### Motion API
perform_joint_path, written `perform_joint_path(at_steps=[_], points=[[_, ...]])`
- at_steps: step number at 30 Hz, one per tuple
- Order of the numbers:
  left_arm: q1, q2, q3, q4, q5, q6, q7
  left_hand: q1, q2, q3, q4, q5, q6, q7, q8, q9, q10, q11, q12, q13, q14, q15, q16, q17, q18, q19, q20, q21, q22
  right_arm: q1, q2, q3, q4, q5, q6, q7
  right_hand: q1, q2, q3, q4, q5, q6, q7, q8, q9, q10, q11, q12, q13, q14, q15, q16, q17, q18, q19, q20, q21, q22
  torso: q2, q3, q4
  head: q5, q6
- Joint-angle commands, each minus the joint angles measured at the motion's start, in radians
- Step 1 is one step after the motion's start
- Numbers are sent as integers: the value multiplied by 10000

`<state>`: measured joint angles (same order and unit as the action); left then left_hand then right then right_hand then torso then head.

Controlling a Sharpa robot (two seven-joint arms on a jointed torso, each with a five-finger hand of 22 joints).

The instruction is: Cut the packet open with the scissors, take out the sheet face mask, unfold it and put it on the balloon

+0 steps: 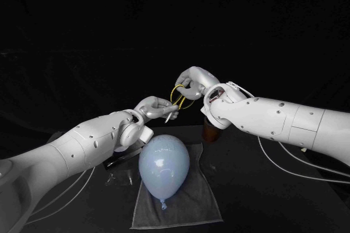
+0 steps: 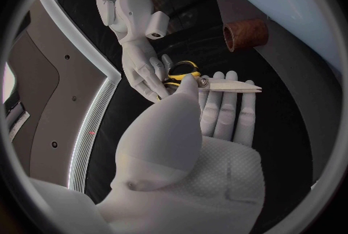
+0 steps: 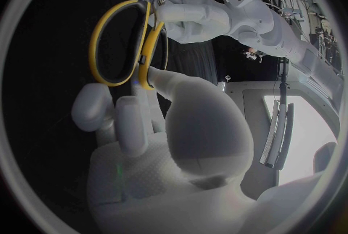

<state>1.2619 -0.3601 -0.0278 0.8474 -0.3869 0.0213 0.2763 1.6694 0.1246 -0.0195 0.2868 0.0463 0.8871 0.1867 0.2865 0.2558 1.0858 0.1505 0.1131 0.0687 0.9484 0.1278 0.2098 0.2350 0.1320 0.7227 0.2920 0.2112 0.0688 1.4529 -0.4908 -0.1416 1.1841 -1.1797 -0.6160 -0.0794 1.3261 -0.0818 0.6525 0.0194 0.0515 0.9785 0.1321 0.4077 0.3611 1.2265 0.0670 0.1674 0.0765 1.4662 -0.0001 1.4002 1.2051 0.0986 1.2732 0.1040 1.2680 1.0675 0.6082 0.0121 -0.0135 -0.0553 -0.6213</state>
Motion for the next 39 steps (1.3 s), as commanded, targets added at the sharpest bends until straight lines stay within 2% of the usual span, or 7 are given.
perform_joint_path(at_steps=[1, 15, 28, 29, 31, 34, 39], points=[[19, 36, 7, 0, -79, 46, 95, 177, -4, 113, 5, 28, 197, -52, 105, 49, 219, -76, -27, -20, 175, -32, 55, 36, 209, 117, -18, 4, 6, 9, -3, 9, 21, 7, -144, 78, -58, -18, 36, 12, 9, -59, 28, 65, 26, 50, 17, -53, 13, 356, -70, 38, 14, 41, 48, -40, 57, 20, 4, 0, -5, 44, -20], [21, 80, 7, -51, -237, -394, 105, 1097, -598, 998, -99, 35, 809, -330, 468, 275, 1019, -292, -324, -36, 381, -142, -126, 121, 447, 250, -24, -114, -1, 9, 88, 9, -15, 90, -95, 73, -75, -17, 33, 21, 8, -70, 29, 74, 36, 53, 20, -61, 14, 354, -68, 34, 3, 41, 47, -39, 58, 23, 8, 4, -3, 58, -69], [22, 66, 7, -110, 0, -883, 25, 443, -1416, 3537, -54, 30, 750, -334, 804, 784, 1474, -380, -480, -37, 798, -234, -353, 270, 461, 435, -31, -150, 14, 8, 67, 3, -116, 404, -43, 315, -303, -285, -193, 61, 196, -478, 194, -22, 74, -315, 161, -392, -56, 18, 66, -563, -1086, 293, -862, 41, -836, -1291, 0, -1, -9, 67, -37], [22, 60, 7, -116, 12, -920, -1, 143, -1680, 4170, -118, 28, 713, -331, 889, 928, 1508, -380, -481, -35, 851, -235, -408, 316, 461, 460, -32, -158, 16, 8, 61, 1, -136, 466, -60, 395, -746, -727, -489, 307, 1061, -774, 404, -268, -26, -544, 153, -573, -93, -844, 291, -1804, -2988, 663, -2483, 146, -2436, -3431, 0, 3, -6, 73, -35], [22, 48, 7, -118, 19, -1017, -76, -401, -2011, 5106, -369, 19, 655, -315, 1036, 1173, 1578, -390, -478, -30, 930, -236, -478, 414, 426, 517, -30, -157, 23, 8, 47, -3, -189, 587, -78, 608, -961, -1040, -761, 450, 1125, -933, 559, -497, -128, -738, 340, -720, -104, -2593, 430, -3977, -5673, 748, -3628, 286, -3587, -4418, -4, 3, -5, 76, -27], [23, 28, 6, -133, 1, -1034, -208, -636, -2158, 5534, -624, 34, 649, -286, 1092, 1275, 1622, -392, -466, -24, 966, -255, -504, 469, 412, 573, -23, -134, 31, 10, 25, -6, -249, 757, -60, 872, -1014, -1350, -1412, 698, 1061, -1066, 695, -1103, -376, -1044, 720, -922, -90, -4408, 778, -6664, -7045, 707, -4934, 746, -5876, -5709, 0, 11, -3, 72, -10], [23, -7, 5, -138, -23, -960, -428, -1249, -2318, 6180, -1098, 30, 638, -287, 1178, 1458, 1682, -398, -464, -23, 1023, -269, -548, 590, 401, 577, -29, -145, 25, 13, -112, -11, -239, 1108, 58, 1366, -808, -1330, -2321, 1015, 894, -1000, 785, -1625, -519, -1244, 895, -926, -92, -5270, 1182, -9081, -8093, 824, -5240, 1289, -8148, -7219, 2, 4, -12, 81, 29]])
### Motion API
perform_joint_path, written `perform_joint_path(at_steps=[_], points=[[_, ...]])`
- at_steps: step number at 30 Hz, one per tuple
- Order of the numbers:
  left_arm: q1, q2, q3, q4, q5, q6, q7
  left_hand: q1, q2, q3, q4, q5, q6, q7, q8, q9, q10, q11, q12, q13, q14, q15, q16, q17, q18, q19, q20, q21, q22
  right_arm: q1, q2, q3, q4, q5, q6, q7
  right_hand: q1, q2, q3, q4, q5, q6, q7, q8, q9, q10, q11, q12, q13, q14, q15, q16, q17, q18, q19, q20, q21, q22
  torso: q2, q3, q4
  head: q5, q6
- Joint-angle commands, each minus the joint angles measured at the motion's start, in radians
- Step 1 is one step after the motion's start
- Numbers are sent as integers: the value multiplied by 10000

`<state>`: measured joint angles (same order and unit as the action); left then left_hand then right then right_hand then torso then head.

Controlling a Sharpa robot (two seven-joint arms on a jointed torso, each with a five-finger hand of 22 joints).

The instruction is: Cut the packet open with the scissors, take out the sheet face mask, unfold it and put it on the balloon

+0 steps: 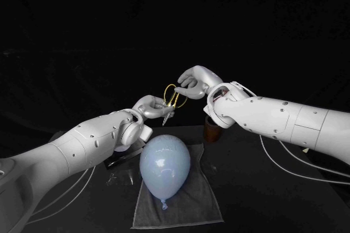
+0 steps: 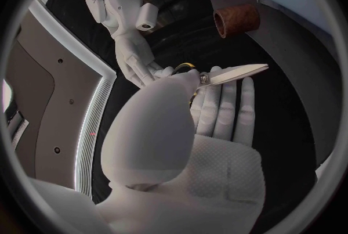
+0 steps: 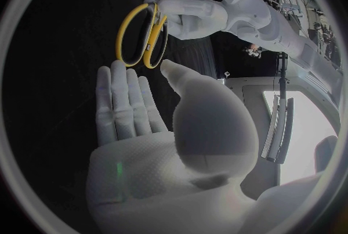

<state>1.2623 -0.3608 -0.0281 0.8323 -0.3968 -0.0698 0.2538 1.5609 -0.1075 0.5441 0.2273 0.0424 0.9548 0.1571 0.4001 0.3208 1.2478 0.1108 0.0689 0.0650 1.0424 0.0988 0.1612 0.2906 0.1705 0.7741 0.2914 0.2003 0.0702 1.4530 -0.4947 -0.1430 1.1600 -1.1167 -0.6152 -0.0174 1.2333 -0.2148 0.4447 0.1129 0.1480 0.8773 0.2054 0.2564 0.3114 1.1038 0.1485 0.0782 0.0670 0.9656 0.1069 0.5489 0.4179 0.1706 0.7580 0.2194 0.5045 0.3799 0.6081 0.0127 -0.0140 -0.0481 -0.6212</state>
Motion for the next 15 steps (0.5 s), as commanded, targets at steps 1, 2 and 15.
perform_joint_path(at_steps=[1, 2, 15], points=[[19, -7, 8, 14, 64, -25, -243, -165, 4, 545, -503, 69, -39, 9, 42, 807, 62, -1, -22, 15, 83, 21, -62, 33, 17, 63, -22, -36, 10, 14, -117, 2, 10, 561, 67, 862, 135, 16, -438, 154, -104, 26, 73, -179, -33, -73, 138, -40, 0, -609, 220, -1024, -392, 81, -237, 245, -906, -591, 7, -2, -6, 16, 39], [19, -11, 8, 14, 53, -6, -266, -220, 0, 597, -553, 69, -39, 8, 49, 824, 69, -3, -21, 15, 88, 20, -65, 46, 19, 58, -23, -39, 9, 14, -148, 2, 17, 610, 76, 932, 164, 19, -565, 186, -137, 31, 85, -221, -39, -123, 169, -46, -2, -693, 263, -1220, -470, 97, -274, 303, -1107, -726, 5, 1, -9, 23, 43], [42, -244, 7, -57, -371, 917, -907, -532, -42, 849, -876, 68, -21, 2, 90, 917, 111, -12, -19, 16, 130, 13, -79, 126, 83, 127, -49, 5, 30, 172, -1434, -1, 991, 1192, 584, 2071, 2031, 842, -372, -277, -594, 541, -2, -583, -124, -235, 47, 25, -44, 662, 47, -2337, -1105, 146, 1469, 42, -1876, -1545, 37, 14, -18, 145, 202]])
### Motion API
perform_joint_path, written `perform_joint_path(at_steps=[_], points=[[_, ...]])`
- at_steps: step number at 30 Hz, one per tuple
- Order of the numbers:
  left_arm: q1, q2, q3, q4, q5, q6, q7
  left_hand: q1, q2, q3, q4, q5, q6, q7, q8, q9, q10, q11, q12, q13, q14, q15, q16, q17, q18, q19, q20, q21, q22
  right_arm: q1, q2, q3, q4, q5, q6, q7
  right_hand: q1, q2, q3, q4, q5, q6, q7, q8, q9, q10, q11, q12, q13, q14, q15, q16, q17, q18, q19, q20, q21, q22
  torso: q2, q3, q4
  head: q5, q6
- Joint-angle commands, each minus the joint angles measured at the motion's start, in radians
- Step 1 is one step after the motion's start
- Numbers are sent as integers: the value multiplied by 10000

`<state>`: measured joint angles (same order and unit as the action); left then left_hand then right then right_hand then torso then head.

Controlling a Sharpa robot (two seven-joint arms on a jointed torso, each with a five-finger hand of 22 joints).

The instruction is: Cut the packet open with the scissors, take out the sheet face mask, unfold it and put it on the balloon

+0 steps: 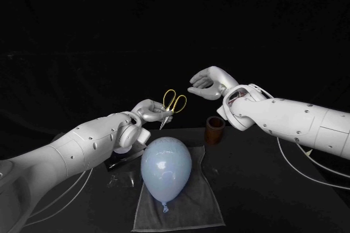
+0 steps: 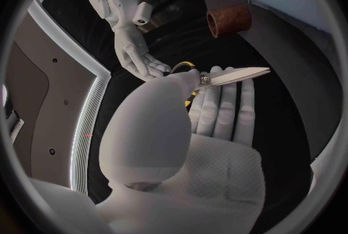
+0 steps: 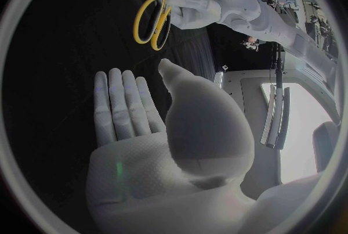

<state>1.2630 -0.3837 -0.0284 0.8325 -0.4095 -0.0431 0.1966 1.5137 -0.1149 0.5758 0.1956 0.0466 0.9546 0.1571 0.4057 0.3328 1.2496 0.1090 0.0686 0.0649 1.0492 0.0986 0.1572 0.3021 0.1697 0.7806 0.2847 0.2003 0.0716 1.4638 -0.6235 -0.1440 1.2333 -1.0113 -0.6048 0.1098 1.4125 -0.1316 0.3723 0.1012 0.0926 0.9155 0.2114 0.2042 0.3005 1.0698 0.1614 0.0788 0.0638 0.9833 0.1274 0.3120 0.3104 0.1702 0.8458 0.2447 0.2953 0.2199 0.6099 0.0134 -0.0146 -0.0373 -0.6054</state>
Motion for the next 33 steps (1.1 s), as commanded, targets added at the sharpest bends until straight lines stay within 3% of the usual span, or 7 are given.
perform_joint_path(at_steps=[1, 11, 17, 23, 26, 28, 33], points=[[39, -22, 10, -117, -299, 755, -385, -89, 31, 555, -597, 25, -19, 1, 37, 806, 95, 6, -18, 16, 65, 15, -42, 20, 100, 74, 13, 14, 20, 94, -259, 9, 415, -62, 640, 887, 299, -42, 471, -249, -31, 269, -125, -50, -12, 215, -121, 19, -12, 724, -243, 18, -45, 146, 927, -334, 408, 141, 20, 6, -12, 53, 72], [102, 76, 2, -660, -699, 2020, -718, -135, 28, 591, -663, 25, -21, -2, 38, 819, 92, 8, -23, 14, 63, 19, -49, 34, 116, 84, -1, 24, 24, 234, -412, -3, 1114, -2454, 1557, 993, 344, -196, 1292, -1083, 25, 868, -445, -259, -105, 955, -561, -143, -9, 3281, -1051, 56, 109, 136, 3332, -1341, 3586, 2097, 80, 48, -42, 78, 234], [138, 115, -7, -728, -981, 2649, -896, -170, 31, 629, -724, 25, -26, -6, 36, 829, 84, 10, -28, 12, 57, 26, -59, 44, 126, 78, -15, 25, 23, 249, 19, -48, 988, -4032, 2083, 482, -142, -573, 1672, -1103, -24, 690, -535, -486, -160, 742, -651, -154, -4, 4308, -1202, 703, 692, 142, 3840, -1450, 4444, 2686, 74, 38, -38, 104, 216], [165, 108, -14, -743, -1066, 2807, -986, -194, 29, 637, -743, 25, -29, -2, 35, 834, 82, 13, -29, 12, 55, 31, -62, 49, 133, 77, -23, 27, 24, 248, 405, -106, 892, -5367, 2648, -234, -754, -955, 1915, -1031, 44, 105, -709, -839, -170, 342, -712, -138, 5, 5009, -1295, 2690, 1903, -801, 5606, -1527, 9331, 8713, 76, 17, -19, 147, 177], [180, 94, -21, -727, -1093, 2870, -1009, -200, 29, 641, -751, 25, -29, 0, 35, 835, 83, 13, -28, 12, 55, 31, -63, 51, 135, 80, -26, 30, 25, 242, 561, -135, 814, -5789, 2891, -507, -765, -995, 1756, -1140, 56, -197, -894, -995, -195, -812, -702, -176, -16, 4913, -1265, 3333, 2233, -868, 5614, -1551, 9780, 9286, 71, 16, -7, 167, 153], [204, 90, -39, -716, -1131, 2929, -1023, -203, 29, 642, -755, 25, -29, 0, 35, 836, 83, 13, -28, 12, 55, 31, -63, 52, 135, 82, -26, 31, 25, 235, 677, -158, 755, -6103, 3102, -729, -620, -859, 1544, -1278, 66, -364, -986, -1079, -208, -2003, -965, -181, -25, 4628, -1564, 3494, 2279, -791, 5345, -1739, 9637, 9129, 77, 9, -2, 169, 144], [251, 82, -86, -670, -1185, 2994, -1047, -212, 28, 646, -767, 26, -29, 1, 36, 839, 83, 14, -28, 12, 55, 30, -64, 54, 135, 86, -26, 35, 27, 207, 860, -214, 646, -6776, 3250, -1128, -812, -778, 1458, -1317, 41, -183, -1093, -983, -143, -637, -1056, 145, 89, 5018, -1504, 4680, 2716, -1034, 5769, -1764, 10598, 10431, 89, 8, 2, 180, 119]])
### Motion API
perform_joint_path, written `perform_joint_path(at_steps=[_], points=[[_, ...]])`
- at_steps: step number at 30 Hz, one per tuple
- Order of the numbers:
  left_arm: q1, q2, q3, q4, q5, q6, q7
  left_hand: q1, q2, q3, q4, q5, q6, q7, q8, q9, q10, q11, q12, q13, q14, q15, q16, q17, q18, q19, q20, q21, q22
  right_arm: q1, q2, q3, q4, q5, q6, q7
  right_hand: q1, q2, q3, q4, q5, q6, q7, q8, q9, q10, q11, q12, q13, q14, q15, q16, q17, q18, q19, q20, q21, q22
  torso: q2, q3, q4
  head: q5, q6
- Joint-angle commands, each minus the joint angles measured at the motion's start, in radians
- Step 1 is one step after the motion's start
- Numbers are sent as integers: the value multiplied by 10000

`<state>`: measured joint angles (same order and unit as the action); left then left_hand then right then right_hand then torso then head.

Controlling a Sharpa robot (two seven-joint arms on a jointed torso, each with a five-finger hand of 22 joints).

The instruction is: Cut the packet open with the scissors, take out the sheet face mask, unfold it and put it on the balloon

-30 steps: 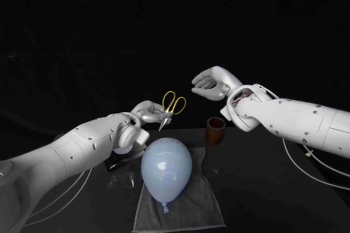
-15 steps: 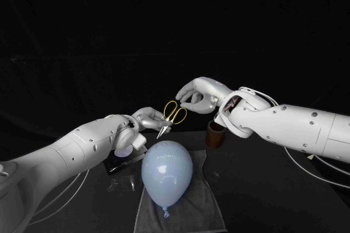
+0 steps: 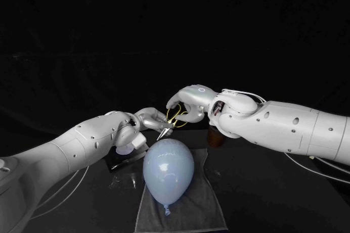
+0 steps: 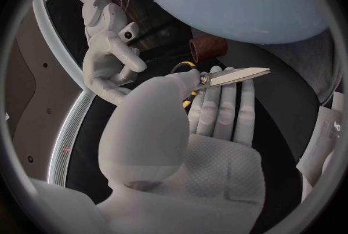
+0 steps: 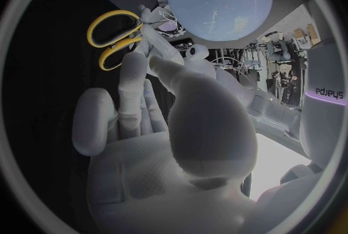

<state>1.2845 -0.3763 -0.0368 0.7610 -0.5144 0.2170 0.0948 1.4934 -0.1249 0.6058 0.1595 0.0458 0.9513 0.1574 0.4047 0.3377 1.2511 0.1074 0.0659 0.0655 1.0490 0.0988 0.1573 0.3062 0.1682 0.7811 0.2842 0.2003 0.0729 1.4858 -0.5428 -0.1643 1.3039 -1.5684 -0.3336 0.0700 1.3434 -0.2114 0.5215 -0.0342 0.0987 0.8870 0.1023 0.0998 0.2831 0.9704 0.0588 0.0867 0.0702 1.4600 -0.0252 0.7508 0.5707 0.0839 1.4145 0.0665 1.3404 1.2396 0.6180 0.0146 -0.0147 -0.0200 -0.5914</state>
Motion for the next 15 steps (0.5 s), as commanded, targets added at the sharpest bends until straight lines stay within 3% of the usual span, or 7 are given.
perform_joint_path(at_steps=[1, 5, 15], points=[[42, 5, -7, 50, -144, 399, -31, -9, 128, 347, -406, 34, 5, -3, 45, 789, 68, 29, 0, 5, 56, 28, -65, 13, 150, 82, -21, 35, 14, -23, 83, -21, -79, -1353, 543, -800, -166, -3, -34, 41, -44, 112, 4, 65, 36, 434, -5, 29, 14, 219, 41, 437, 164, -178, 83, 46, 179, 279, 9, -11, -5, 15, -29], [60, -13, -17, 64, -162, 382, -33, -9, 128, 347, -406, 34, 5, -3, 45, 789, 68, 29, 0, 5, 56, 28, -65, 13, 150, 82, -21, 35, 14, -60, 191, -65, -166, -1857, 622, -1034, -308, -72, -134, 72, -204, 228, 4, 123, 72, 467, 13, -158, -12, 111, 91, 961, 466, -184, 77, 94, 253, 396, 25, -37, 13, -15, -47], [88, -47, -23, 92, -177, 297, -21, -28, 132, 357, -426, 32, 7, -1, 47, 794, 70, 29, 1, 6, 58, 28, -66, 19, 150, 88, -22, 41, 16, -272, 453, -157, -428, -2651, 697, -1482, -321, 5, -178, 91, -268, 418, 32, 220, 121, 634, -41, -164, 50, 97, -92, 1760, 1084, -224, 177, -3, 449, 690, 29, -7, 13, 35, -82]])
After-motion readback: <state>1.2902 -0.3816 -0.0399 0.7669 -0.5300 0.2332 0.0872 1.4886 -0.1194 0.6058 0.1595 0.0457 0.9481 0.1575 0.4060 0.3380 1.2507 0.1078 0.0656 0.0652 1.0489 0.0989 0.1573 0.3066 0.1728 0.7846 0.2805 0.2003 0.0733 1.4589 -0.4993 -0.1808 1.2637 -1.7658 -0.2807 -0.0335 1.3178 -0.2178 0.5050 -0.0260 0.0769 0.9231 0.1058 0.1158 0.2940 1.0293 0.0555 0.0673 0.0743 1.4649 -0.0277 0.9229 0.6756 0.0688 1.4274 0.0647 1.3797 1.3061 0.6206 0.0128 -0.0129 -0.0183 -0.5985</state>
